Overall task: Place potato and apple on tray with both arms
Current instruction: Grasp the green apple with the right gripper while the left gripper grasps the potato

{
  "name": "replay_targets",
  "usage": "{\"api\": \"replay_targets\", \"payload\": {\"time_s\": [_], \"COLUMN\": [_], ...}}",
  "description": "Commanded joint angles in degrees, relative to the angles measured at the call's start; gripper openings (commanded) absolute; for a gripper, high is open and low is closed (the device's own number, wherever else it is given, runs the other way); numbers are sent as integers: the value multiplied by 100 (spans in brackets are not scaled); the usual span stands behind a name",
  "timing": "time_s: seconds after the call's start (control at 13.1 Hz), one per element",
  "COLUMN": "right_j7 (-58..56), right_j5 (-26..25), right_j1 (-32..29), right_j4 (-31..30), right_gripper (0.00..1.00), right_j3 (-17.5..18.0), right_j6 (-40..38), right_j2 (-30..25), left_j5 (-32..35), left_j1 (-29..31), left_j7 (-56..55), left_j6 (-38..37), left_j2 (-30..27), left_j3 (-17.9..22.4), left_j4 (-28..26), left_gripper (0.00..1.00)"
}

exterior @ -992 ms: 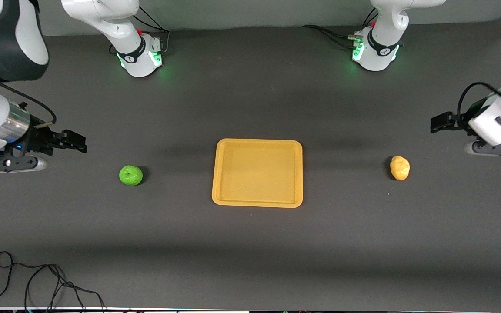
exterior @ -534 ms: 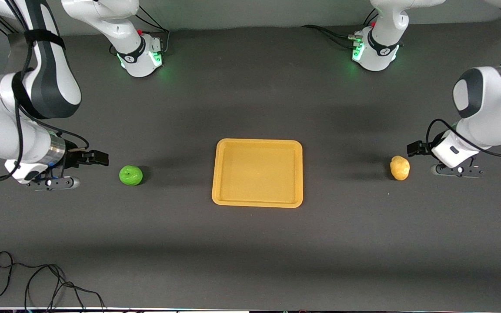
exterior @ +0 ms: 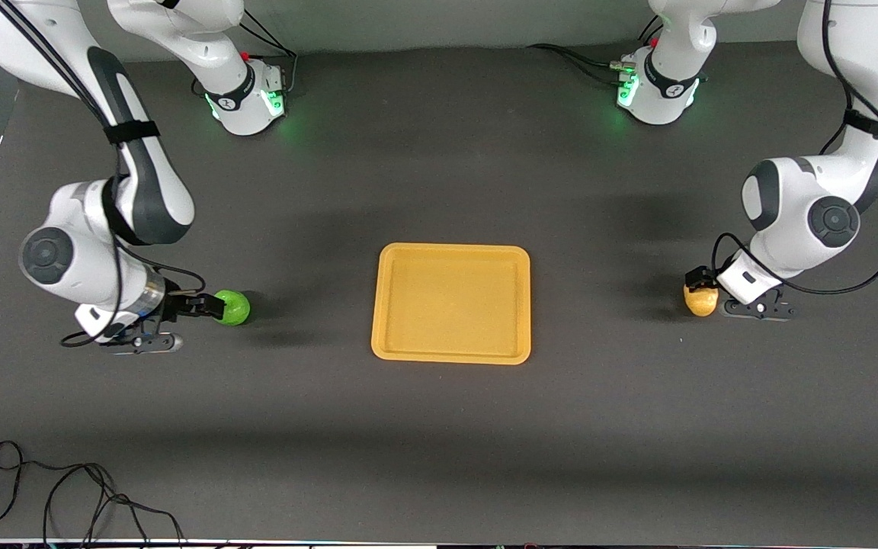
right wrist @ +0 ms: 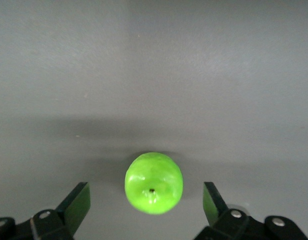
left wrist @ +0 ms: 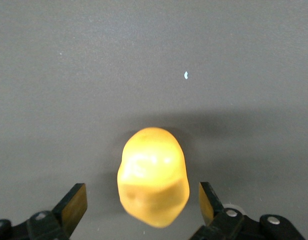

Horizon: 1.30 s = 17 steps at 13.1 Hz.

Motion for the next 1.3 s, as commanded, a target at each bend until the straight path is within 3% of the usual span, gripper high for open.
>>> {"api": "replay_targets", "payload": {"time_s": [0.0, 0.23, 0.46, 0.61, 0.84, 1.14, 1.22], "right_j7": [167, 167, 167, 167, 158, 132, 88], "right_j5": [-67, -67, -67, -67, -67, -75, -75], "right_j1": [-25, -34, -25, -25, 18, 10, 1], "right_j4": [-299, -360, -641, -886, -1151, -1187, -1187], "right_gripper": [100, 100, 100, 100, 100, 99, 90], "right_j3": [18, 18, 1, -8, -8, -26, -26], "right_j6": [573, 899, 1249, 1636, 1682, 1673, 1673], "right_j2": [131, 387, 475, 528, 449, 431, 431], "left_j5": [26, 26, 26, 26, 26, -17, -18], "left_j1": [-27, -36, -36, -45, 16, -27, -123], "left_j7": [50, 16, -72, -169, -108, -265, -544], "left_j6": [458, 758, 584, 373, -661, -2734, -3113], "left_j2": [215, 426, 357, 278, -230, -733, -742], "left_j3": [3, 3, 3, 3, 3, -15, -76], "left_j4": [-55, -125, -169, -161, 233, 1436, 1726], "left_gripper": [100, 100, 56, 37, 37, 37, 37]}}
